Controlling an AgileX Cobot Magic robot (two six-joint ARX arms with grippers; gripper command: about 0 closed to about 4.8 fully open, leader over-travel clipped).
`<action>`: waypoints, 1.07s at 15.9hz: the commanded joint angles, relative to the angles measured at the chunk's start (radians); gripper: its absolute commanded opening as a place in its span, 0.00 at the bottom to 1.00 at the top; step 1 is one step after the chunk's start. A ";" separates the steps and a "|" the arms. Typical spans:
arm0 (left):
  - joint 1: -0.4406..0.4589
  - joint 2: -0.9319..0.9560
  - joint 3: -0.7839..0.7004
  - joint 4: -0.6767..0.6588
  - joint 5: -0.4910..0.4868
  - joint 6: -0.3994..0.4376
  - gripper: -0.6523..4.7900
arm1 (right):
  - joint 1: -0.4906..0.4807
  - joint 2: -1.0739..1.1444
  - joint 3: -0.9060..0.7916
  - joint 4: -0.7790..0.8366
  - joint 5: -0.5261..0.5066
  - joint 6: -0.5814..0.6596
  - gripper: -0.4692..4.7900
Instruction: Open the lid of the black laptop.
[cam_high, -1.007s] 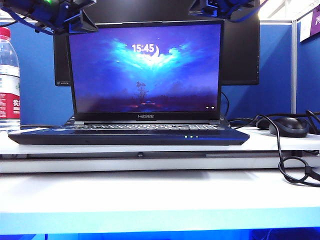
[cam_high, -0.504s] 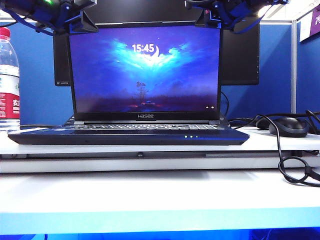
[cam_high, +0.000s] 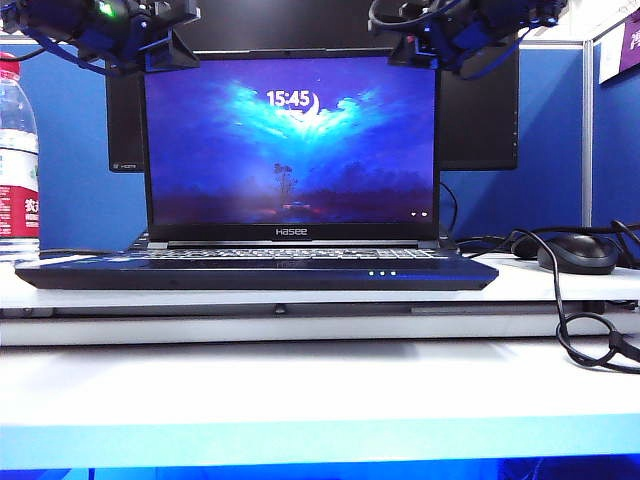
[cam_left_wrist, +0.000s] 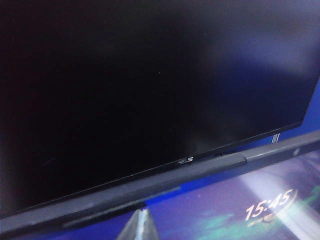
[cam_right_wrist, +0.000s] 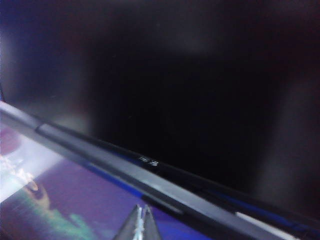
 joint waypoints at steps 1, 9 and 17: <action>0.004 0.011 0.036 0.046 -0.006 0.004 0.11 | -0.031 0.006 0.030 0.031 0.024 -0.002 0.09; 0.004 0.102 0.122 0.008 0.013 -0.005 0.11 | -0.053 0.043 0.096 0.056 0.021 0.001 0.09; 0.004 0.012 0.129 -0.121 0.129 -0.027 0.12 | -0.050 -0.026 0.106 -0.126 -0.078 0.036 0.09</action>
